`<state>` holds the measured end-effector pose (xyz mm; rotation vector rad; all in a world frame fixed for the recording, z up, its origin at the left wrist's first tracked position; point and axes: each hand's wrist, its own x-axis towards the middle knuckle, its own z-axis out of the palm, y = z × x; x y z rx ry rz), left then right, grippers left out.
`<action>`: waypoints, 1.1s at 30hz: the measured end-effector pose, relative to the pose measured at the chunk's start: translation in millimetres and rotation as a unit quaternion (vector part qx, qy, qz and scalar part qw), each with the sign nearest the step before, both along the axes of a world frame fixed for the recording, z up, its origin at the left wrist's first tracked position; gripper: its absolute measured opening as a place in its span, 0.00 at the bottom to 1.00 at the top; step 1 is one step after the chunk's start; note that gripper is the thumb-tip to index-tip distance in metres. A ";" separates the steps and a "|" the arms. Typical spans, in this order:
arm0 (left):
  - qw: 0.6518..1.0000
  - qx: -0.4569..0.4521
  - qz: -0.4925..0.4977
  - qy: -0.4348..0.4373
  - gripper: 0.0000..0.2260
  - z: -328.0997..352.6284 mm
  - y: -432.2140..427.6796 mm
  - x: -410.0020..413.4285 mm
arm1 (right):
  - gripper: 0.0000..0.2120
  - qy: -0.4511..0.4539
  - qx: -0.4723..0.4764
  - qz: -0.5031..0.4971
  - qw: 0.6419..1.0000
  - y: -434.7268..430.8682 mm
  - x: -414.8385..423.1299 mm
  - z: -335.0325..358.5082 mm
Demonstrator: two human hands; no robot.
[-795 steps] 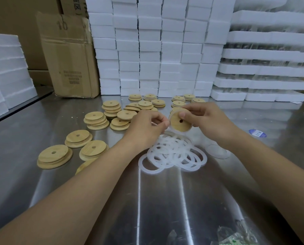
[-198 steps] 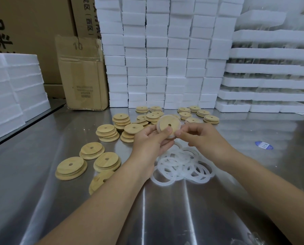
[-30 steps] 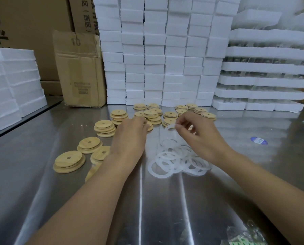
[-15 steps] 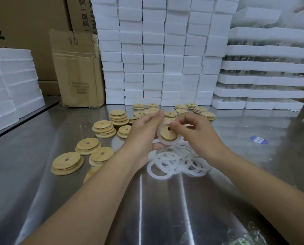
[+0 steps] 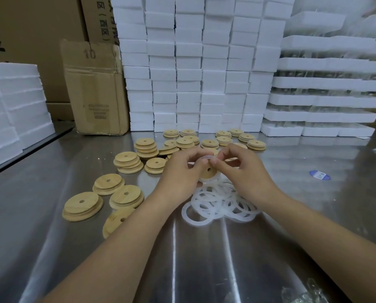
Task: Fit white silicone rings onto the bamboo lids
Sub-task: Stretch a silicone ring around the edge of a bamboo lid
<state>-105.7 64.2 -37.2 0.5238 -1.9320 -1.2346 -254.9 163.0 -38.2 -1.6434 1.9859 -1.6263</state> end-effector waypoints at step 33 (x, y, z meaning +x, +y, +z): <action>0.998 0.015 0.054 -0.023 0.03 -6.0 -12.0 2.9 | 0.05 0.032 0.055 0.007 0.998 0.2 -9.9 -1.1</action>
